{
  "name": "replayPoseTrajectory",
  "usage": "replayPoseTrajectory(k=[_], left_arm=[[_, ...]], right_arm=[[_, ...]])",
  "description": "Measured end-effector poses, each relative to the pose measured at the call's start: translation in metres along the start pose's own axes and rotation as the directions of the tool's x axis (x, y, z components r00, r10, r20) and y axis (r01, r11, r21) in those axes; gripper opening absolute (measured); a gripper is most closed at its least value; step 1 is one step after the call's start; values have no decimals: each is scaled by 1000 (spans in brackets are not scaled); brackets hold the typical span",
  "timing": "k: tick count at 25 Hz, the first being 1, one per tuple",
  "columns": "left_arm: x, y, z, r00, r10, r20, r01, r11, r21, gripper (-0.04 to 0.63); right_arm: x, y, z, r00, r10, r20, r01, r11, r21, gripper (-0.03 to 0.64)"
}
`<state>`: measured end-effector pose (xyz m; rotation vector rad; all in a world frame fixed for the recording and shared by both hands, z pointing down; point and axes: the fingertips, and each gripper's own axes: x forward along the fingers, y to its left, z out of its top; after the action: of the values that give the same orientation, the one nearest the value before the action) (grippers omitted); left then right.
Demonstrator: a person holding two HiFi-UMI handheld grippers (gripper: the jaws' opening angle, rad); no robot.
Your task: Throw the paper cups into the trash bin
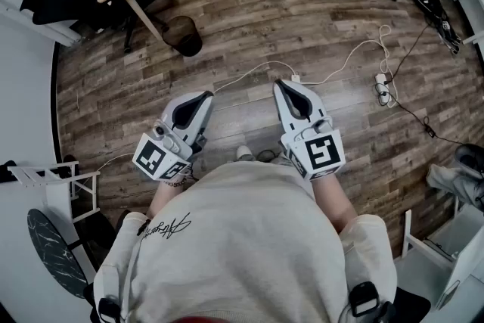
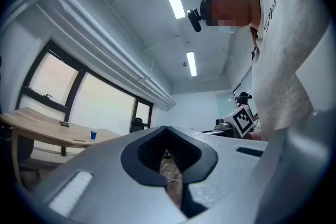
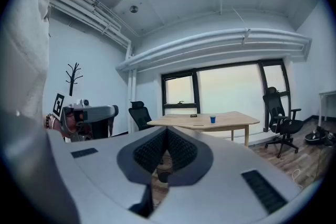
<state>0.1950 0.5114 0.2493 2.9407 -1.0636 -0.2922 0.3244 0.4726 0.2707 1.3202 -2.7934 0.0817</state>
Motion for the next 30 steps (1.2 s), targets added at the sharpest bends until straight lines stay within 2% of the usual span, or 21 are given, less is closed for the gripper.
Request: replayPoseTrajectory(k=[10, 22, 30], left_arm=[[-12, 13, 4, 1000, 6, 16, -6, 1000, -8, 3], [-41, 25, 1, 1000, 5, 18, -5, 1000, -28, 3], [-54, 31, -1, 999, 23, 24, -22, 999, -46, 3]], right_arm=[[16, 13, -1, 1000, 1, -2, -1, 1000, -1, 8], [27, 32, -4, 999, -35, 15, 34, 998, 44, 8], [30, 48, -4, 1000, -19, -2, 19, 999, 38, 8]])
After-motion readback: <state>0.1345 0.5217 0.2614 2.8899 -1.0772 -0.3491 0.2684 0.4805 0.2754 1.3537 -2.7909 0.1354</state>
